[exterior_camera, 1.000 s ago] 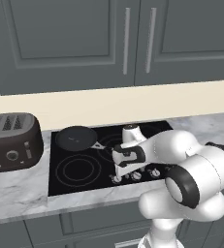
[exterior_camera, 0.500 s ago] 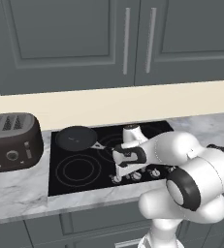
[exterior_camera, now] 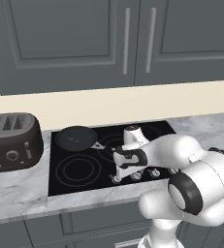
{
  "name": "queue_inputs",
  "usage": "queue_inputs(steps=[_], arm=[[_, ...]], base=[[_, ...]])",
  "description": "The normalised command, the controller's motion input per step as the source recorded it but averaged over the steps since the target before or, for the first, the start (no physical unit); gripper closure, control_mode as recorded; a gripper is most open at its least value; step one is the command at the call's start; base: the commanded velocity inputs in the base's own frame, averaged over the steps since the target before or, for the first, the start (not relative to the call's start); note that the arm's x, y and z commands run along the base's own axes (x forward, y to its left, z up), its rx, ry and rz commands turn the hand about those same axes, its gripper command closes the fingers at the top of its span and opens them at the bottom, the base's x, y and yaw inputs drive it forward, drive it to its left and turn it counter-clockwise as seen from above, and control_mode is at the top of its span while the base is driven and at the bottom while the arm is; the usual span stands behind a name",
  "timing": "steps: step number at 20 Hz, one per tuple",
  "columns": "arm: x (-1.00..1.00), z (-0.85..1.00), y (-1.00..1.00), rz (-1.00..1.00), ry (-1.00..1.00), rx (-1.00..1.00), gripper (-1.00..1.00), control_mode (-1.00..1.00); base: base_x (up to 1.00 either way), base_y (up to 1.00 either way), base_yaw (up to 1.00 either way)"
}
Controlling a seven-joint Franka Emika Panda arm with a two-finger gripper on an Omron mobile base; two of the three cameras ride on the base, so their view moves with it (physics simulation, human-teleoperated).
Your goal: Turn off the rear left burner of the stove.
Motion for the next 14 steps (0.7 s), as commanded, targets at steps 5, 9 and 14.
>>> queue_inputs(steps=[5, 9, 14], arm=[[0.10, -0.04, 0.00, 0.00, 0.00, 0.00, 1.00, -1.00], [0.01, -0.02, 0.00, 0.00, 0.00, 0.00, 1.00, -1.00], [0.00, -0.07, 0.00, -0.06, 0.00, 0.00, 1.00, -1.00]], base=[[0.00, 0.00, 0.00], [0.00, 0.00, 0.00], [0.00, 0.00, 0.00]])
